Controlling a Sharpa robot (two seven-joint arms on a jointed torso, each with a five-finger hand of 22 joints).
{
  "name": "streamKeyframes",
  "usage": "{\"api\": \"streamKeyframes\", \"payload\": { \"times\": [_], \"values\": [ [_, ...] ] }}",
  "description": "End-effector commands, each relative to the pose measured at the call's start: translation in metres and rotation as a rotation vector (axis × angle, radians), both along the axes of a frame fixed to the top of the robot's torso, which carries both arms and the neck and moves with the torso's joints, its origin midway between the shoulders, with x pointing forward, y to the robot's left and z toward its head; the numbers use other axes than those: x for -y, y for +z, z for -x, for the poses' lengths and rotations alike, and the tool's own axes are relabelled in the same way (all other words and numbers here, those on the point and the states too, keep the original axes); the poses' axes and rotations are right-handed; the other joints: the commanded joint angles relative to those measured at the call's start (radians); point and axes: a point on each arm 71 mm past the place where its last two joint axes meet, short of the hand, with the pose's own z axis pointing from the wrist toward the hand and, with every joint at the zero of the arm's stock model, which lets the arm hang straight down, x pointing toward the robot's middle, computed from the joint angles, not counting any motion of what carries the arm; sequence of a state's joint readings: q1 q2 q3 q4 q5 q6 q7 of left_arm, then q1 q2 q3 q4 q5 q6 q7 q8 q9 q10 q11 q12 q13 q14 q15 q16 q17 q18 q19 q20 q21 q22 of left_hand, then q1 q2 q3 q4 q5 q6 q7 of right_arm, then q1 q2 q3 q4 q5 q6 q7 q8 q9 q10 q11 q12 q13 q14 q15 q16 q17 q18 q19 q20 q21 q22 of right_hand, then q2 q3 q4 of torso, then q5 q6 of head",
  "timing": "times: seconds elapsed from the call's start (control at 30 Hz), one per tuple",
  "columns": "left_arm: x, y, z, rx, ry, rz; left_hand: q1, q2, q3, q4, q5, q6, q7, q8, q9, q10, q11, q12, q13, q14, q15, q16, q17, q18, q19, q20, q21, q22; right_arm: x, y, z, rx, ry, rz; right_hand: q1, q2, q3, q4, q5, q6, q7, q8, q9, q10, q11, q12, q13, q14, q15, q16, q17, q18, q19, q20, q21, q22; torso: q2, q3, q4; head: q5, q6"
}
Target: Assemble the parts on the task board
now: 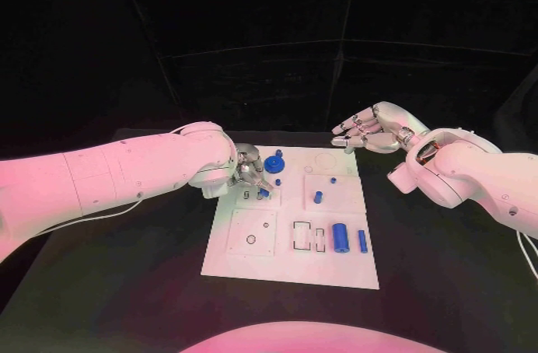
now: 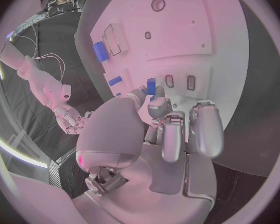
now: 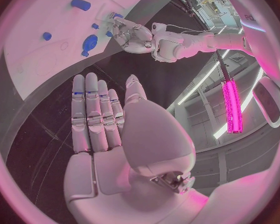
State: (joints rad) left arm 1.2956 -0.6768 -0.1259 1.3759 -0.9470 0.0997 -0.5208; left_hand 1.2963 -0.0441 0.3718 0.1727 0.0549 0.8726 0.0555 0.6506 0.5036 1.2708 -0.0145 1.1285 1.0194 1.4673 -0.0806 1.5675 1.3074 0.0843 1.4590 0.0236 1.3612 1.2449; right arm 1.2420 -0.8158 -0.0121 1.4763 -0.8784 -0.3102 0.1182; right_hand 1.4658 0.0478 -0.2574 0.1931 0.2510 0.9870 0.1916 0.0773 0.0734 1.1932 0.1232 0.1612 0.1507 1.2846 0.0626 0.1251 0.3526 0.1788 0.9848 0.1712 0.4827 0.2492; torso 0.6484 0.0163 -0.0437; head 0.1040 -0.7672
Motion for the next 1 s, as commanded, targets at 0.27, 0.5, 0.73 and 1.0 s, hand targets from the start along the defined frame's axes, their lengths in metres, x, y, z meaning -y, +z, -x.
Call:
{"api": "streamKeyframes", "payload": {
  "times": [0.27,0.5,0.73,1.0],
  "values": [
    [-0.009,-0.009,0.007,0.089,0.054,0.023,-0.030,-0.019,0.207,-0.159,-0.001,0.000,-0.005,0.011,0.010,0.018,-0.009,0.009,0.005,0.104,-0.005,0.003,0.263,-0.020,0.009,0.000,0.006,0.006,0.001,0.002,-0.001,0.011,-0.001,-0.007,0.009,0.005,-0.001,-0.005,0.006,-0.006,0.002,-0.003,0.000,-0.006,-0.001,-0.005,-0.001,-0.001,0.005,-0.004,-0.001,0.004,-0.001,0.009,-0.006,-0.002,0.001,-0.0013,0.0038,0.001,-0.002],
    [-0.009,-0.015,0.008,0.105,0.058,0.000,-0.032,-0.021,0.212,-0.160,-0.001,0.000,-0.005,0.012,0.011,0.020,-0.009,0.011,0.008,0.104,-0.005,0.003,0.263,-0.020,0.009,0.000,0.007,0.007,0.001,0.002,-0.001,0.009,-0.002,-0.006,0.009,0.005,-0.001,-0.005,0.006,-0.006,0.002,-0.003,0.000,-0.006,-0.001,-0.005,-0.001,-0.001,0.005,-0.004,-0.001,0.004,-0.001,0.009,-0.006,-0.002,0.003,-0.0014,0.0019,0.005,0.000],
    [-0.010,-0.016,0.007,0.110,0.068,-0.015,-0.035,-0.023,0.217,-0.161,-0.001,0.001,-0.005,0.012,0.012,0.022,-0.009,0.013,0.011,0.104,-0.005,0.003,0.263,-0.020,0.010,0.000,0.008,0.010,0.001,0.001,-0.002,0.005,-0.004,-0.003,0.008,0.006,-0.001,-0.005,0.006,-0.006,0.003,-0.003,0.000,-0.007,0.000,-0.006,-0.002,-0.002,0.006,-0.004,-0.002,0.003,-0.001,0.009,-0.008,-0.003,0.003,-0.0014,0.0035,0.005,-0.002],
    [-0.012,-0.016,0.007,0.117,0.076,-0.017,-0.038,-0.025,0.222,-0.162,-0.001,0.002,-0.005,0.013,0.014,0.025,-0.009,0.016,0.014,0.104,-0.005,0.003,0.263,-0.021,0.011,0.000,0.009,0.011,0.000,0.001,-0.002,0.005,-0.004,-0.003,0.008,0.006,-0.002,-0.004,0.006,-0.006,0.003,-0.003,0.000,-0.007,0.000,-0.006,-0.002,-0.003,0.006,-0.005,-0.002,0.003,-0.001,0.009,-0.008,-0.003,0.004,-0.0020,0.0056,0.000,-0.002]
  ]
}}
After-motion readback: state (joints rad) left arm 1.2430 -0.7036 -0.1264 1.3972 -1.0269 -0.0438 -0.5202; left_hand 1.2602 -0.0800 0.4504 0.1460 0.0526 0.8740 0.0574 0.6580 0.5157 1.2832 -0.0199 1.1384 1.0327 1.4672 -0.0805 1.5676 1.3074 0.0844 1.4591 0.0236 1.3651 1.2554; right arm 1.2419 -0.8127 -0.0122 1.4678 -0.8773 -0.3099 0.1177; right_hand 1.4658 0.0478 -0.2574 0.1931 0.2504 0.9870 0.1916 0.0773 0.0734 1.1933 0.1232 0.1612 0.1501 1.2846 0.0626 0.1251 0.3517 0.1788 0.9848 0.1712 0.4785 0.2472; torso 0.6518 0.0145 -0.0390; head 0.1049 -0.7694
